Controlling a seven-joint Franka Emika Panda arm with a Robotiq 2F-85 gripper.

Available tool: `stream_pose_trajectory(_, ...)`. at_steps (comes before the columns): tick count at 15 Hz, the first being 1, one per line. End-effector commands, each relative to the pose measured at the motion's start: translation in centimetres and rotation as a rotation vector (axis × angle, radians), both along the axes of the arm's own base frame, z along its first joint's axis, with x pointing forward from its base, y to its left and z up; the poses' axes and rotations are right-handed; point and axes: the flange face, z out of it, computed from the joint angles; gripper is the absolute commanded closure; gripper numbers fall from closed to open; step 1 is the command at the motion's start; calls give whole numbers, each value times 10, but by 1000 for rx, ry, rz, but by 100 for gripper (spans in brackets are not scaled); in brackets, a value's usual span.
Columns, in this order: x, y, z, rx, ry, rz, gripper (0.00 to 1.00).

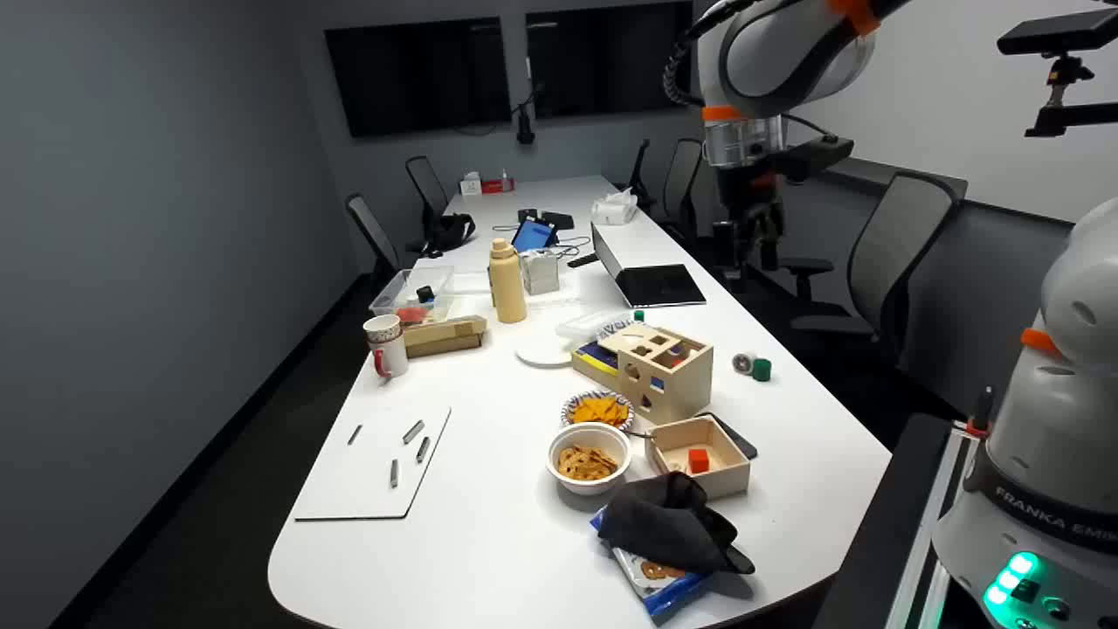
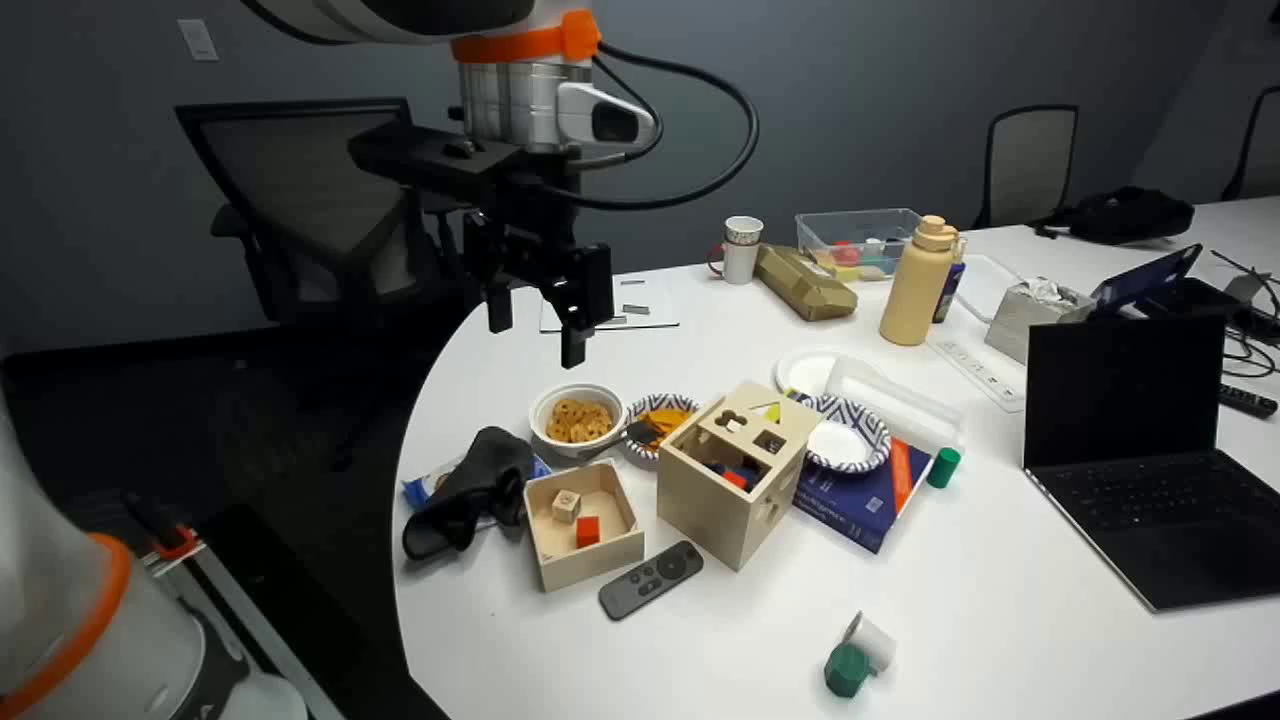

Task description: Close the lid of the shape sorter

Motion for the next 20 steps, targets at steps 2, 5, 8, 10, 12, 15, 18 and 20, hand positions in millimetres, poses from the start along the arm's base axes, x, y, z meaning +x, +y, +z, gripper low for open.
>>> stream_pose_trajectory(2, 0, 0, 0, 0, 1, 0, 0)
stream_pose_trajectory(5, 7, -4, -3, -4, -6, 31, 0)
stream_pose_trajectory(8, 39, -17, -13, -38, -40, 89, 0)
stream_pose_trajectory(10, 63, -26, -24, -53, -85, 122, 0)
stream_pose_trajectory(12, 94, -38, -42, -42, -147, 147, 0)
stream_pose_trajectory(15, 138, -54, -75, -15, -233, 167, 0)
stream_pose_trajectory(18, 178, -62, -107, 17, -338, 129, 0)
stream_pose_trajectory(20, 200, -61, -126, 44, -394, 111, 0)
